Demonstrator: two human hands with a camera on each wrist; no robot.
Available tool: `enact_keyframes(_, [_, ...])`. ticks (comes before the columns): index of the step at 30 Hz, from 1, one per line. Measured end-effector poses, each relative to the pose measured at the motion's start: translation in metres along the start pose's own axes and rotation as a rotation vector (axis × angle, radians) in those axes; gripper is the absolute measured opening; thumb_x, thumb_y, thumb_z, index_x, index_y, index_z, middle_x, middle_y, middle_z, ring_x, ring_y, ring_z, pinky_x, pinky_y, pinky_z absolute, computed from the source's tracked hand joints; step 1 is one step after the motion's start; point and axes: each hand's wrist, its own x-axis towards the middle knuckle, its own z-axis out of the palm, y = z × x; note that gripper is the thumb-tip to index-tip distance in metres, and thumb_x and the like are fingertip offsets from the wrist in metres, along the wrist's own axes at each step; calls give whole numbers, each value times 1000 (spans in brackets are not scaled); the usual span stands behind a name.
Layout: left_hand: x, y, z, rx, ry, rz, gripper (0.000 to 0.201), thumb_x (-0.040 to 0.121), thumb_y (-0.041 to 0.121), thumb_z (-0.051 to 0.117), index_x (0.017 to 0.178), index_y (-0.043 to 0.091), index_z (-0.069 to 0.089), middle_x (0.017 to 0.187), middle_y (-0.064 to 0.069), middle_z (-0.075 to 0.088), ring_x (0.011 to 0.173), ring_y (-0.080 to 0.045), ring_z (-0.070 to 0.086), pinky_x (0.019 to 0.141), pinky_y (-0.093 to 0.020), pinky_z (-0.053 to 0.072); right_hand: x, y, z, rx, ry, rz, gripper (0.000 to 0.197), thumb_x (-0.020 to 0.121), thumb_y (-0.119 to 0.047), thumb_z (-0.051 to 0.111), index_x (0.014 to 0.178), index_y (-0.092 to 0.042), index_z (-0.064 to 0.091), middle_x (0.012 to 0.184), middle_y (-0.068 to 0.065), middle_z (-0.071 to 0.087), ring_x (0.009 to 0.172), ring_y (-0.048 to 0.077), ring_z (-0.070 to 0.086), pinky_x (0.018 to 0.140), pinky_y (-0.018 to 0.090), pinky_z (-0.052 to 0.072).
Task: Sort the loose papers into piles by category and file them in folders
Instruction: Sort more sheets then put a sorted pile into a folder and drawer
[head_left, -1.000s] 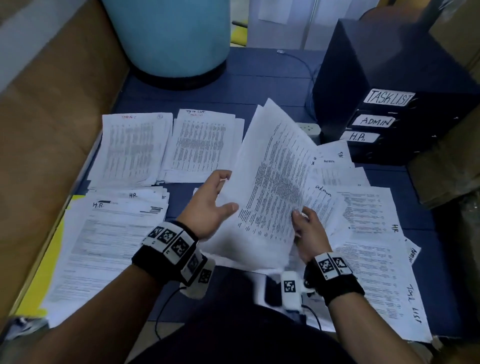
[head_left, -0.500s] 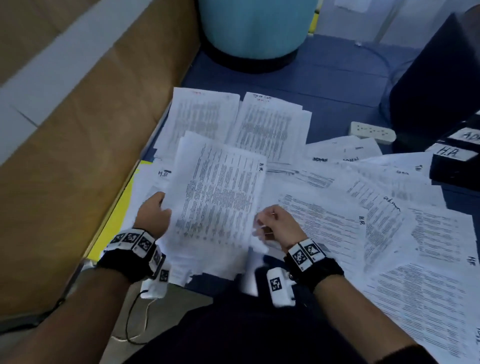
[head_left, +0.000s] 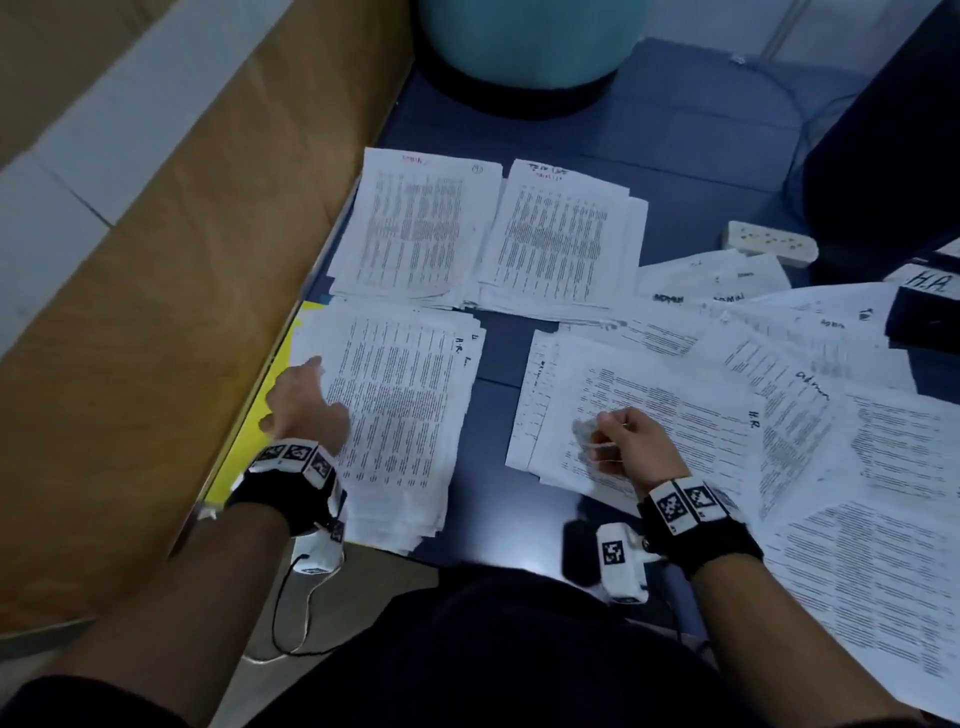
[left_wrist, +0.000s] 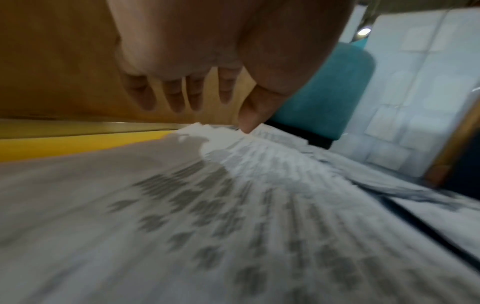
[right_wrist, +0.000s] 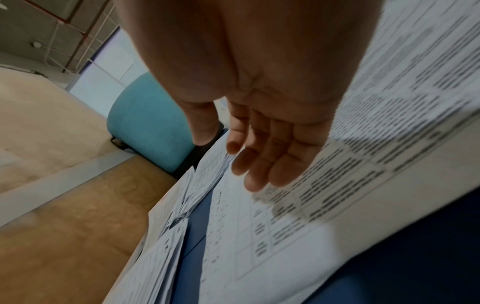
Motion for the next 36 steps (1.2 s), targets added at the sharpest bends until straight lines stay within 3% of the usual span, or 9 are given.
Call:
enact_keyframes(4, [-17,57,23,-170,-48,352,50,85,5,57,134,14,49,141,-10,43,129,-29,41,108,-39,31,-9,3,-29,-21,83,-19,15,96,-20,58,88,-8,57,80,7,68,61,20,64,65,34,51])
enact_keyframes(6, [-32,93,37,-223,-126,495,46,86,1,56,131,11,52,138,-10,46,128,-25,44,102,-18,27,-13,6,-48,-37,123,-18,14,95,-21,59,88,-9,58,83,7,67,65,20,64,65,32,50])
enact_keyframes(9, [-60,144,62,-243,-264,600,43,89,3,56,131,12,53,138,-6,46,125,-22,47,92,-14,28,-17,15,-84,-76,187,7,12,94,-22,60,87,-12,60,92,9,67,73,22,64,71,36,50])
enact_keyframes(13, [-87,173,102,-206,-420,613,42,90,6,57,131,14,53,139,-5,47,124,-19,48,91,-15,31,-14,30,-121,-279,356,48,16,90,-25,66,95,-11,61,97,9,65,91,26,61,82,36,48])
enact_keyframes(16, [-99,178,131,-99,-490,600,45,88,9,58,133,14,52,141,-4,46,130,-19,42,102,-23,29,-11,43,-138,-429,418,125,41,88,-29,68,119,-4,57,117,14,62,110,30,59,87,31,42])
enact_keyframes(20, [-106,177,150,-27,-480,550,49,85,12,61,133,13,52,143,-2,45,134,-18,35,109,-26,23,-10,53,-141,-482,375,187,62,84,-29,75,131,-2,45,121,15,58,109,31,58,76,27,41])
enact_keyframes(26, [-105,176,154,-36,-458,486,53,82,15,64,134,17,51,143,-1,44,132,-16,38,106,-25,27,-9,56,-152,-360,466,121,26,87,-10,69,93,-12,44,74,-1,45,59,13,42,45,20,27])
enact_keyframes(30, [-105,176,154,-80,-480,437,56,81,14,66,135,15,50,142,-3,46,130,-20,43,108,-32,33,-13,47,-174,-405,446,32,26,88,-10,65,74,-14,44,67,-2,45,60,15,39,46,21,27])
enact_keyframes(36, [-110,188,145,-112,-450,450,64,82,11,65,141,14,41,146,-5,41,134,-20,38,106,-28,29,-31,13,-208,-494,438,-159,8,95,-13,58,86,-14,57,82,2,60,68,17,49,51,20,30])
